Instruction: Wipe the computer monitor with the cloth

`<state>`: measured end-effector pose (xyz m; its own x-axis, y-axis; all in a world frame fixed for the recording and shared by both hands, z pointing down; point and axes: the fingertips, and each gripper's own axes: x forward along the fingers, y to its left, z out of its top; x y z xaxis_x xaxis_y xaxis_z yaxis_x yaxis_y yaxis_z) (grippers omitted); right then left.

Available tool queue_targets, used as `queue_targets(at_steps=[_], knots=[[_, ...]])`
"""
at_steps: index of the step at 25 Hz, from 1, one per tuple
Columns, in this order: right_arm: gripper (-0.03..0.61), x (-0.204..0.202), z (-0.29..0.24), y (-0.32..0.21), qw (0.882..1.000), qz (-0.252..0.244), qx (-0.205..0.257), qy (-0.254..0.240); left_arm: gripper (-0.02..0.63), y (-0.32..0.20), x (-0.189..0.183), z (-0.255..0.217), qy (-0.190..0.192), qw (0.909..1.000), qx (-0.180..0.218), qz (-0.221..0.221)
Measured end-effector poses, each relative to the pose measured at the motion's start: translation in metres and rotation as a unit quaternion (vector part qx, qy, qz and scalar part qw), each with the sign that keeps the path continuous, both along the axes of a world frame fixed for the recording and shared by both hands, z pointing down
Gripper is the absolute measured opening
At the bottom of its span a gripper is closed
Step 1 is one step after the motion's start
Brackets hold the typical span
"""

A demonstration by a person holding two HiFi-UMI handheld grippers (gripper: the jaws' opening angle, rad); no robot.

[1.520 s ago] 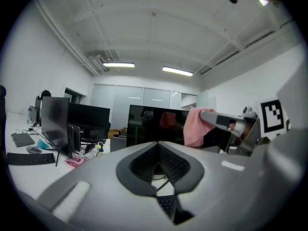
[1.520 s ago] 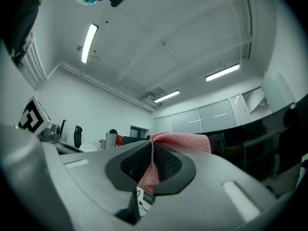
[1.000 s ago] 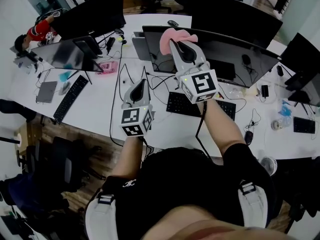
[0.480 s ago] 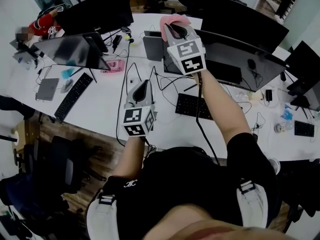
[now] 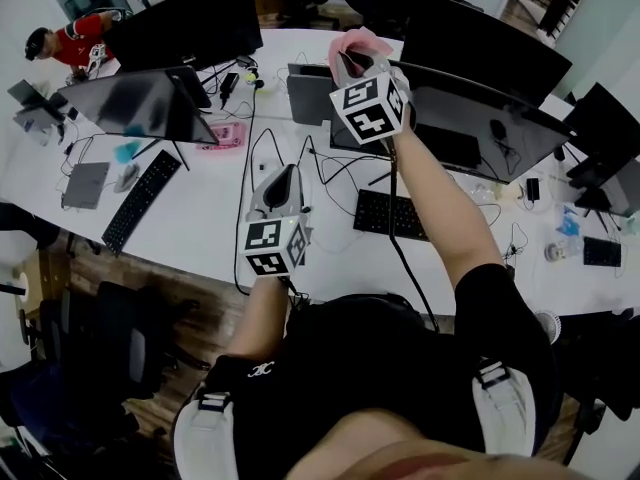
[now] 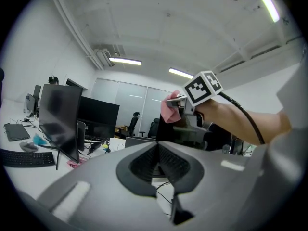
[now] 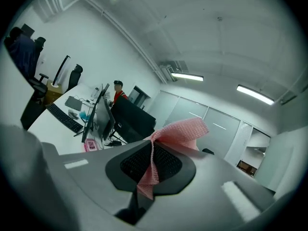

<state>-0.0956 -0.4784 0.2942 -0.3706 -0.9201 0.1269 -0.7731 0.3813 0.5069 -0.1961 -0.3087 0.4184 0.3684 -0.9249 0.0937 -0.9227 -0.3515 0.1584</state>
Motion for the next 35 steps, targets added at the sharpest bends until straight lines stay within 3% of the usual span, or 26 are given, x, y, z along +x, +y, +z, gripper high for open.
queue_targets(at_steps=[15, 27, 35], knots=[[0.011, 0.075, -0.004, 0.005, 0.996, 0.084, -0.021, 0.002, 0.049, -0.006, 0.023, -0.003, 0.0, 0.9977, 0.001, 0.067], [0.011, 0.177, -0.004, 0.022, 0.986, 0.166, -0.032, -0.003, 0.049, -0.007, 0.065, 0.002, -0.014, 0.993, -0.005, 0.117], [0.011, 0.264, -0.008, 0.044, 0.974, 0.225, -0.034, -0.003, 0.049, -0.005, 0.12, -0.004, -0.022, 0.9874, -0.001, 0.156]])
